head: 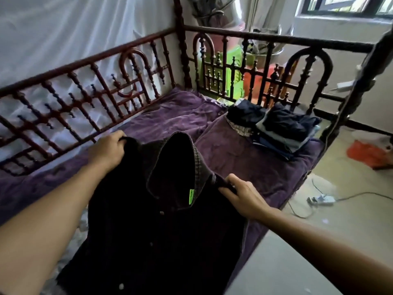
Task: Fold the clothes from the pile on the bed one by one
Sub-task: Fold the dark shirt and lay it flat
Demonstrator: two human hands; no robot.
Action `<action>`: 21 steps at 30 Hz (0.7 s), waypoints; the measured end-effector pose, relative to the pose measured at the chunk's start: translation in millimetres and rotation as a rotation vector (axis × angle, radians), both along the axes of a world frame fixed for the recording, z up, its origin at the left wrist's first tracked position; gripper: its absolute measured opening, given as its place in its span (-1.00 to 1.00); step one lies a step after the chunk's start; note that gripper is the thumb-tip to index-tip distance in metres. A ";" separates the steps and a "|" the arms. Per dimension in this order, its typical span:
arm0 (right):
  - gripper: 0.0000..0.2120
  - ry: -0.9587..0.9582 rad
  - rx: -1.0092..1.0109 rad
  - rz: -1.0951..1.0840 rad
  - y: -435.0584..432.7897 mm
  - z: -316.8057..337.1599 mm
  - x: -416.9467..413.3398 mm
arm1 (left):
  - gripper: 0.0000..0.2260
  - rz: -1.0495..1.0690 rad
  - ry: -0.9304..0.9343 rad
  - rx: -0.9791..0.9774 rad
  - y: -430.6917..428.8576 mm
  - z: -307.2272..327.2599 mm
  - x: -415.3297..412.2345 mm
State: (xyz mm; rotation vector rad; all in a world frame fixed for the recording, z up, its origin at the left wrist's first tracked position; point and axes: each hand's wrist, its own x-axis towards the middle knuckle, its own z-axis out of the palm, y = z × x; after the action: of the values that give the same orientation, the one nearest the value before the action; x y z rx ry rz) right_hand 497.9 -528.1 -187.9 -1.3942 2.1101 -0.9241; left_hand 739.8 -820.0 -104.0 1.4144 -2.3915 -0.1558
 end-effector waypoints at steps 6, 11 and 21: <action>-0.72 -0.034 0.127 -0.189 -35.3 -43.4 -94.9 | -0.84 -0.032 0.027 0.043 -42.4 -44.1 -130.3; -0.74 0.012 0.230 -0.313 -63.8 -76.0 -177.6 | -0.85 -0.127 0.050 0.131 -83.7 -85.2 -238.5; -0.77 0.098 0.501 -0.450 -112.7 -163.6 -323.6 | -0.87 -0.172 0.010 0.297 -124.4 -174.0 -394.5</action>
State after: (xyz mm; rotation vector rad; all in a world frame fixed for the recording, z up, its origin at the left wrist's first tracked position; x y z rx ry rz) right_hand 174.4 -640.8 -351.5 -0.7426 2.5524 -0.4215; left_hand 345.3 -944.4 -278.0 1.3189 -2.5612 -0.5821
